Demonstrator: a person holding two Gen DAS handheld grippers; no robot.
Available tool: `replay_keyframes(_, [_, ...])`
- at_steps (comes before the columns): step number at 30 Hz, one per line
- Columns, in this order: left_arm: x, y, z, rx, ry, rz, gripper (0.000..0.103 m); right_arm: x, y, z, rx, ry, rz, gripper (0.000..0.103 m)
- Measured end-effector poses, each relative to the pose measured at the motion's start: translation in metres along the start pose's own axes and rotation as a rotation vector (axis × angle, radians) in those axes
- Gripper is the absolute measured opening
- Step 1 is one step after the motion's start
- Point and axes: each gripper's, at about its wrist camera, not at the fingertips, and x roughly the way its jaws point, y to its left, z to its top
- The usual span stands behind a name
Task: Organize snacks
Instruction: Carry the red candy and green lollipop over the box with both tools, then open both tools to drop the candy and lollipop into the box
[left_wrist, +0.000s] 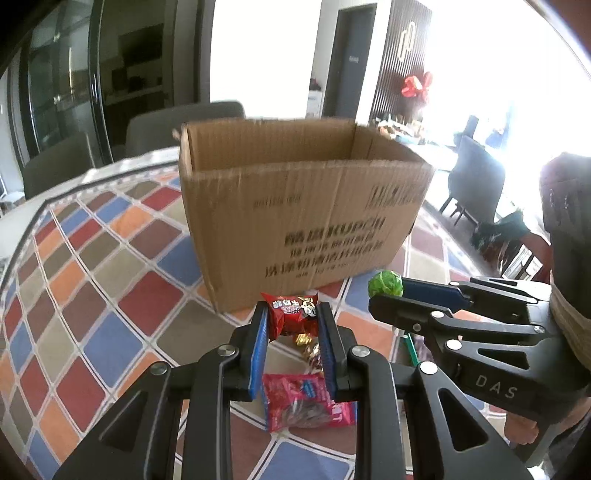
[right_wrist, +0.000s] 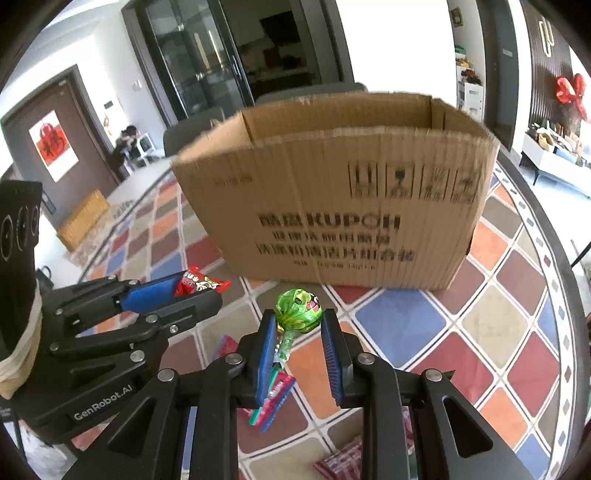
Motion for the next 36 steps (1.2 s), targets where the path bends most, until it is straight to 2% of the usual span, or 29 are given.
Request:
replay_keyframes(12, [-0.053,-0.015,0.036,0.018,-0.149,-0.001,0.026,-0.061,0.005,0.029,-0.006,-0.161,0.021,0.026])
replay_keyframes(19, [-0.067,-0.018,0.059,0.03,-0.201,0.008,0.026,-0.083,0.01,0.052,-0.022,-0.239,0.01,0.026])
replay_keyframes(29, [-0.062,-0.014,0.092,0.018,-0.218,0.014,0.026,-0.093,0.003,0.081,-0.033,-0.284,-0.01,0.026])
replay_keyframes(36, [-0.043,-0.008,0.11,-0.002,-0.191,0.009,0.026,-0.082,-0.004,0.095,-0.03,-0.268,-0.02,0.026])
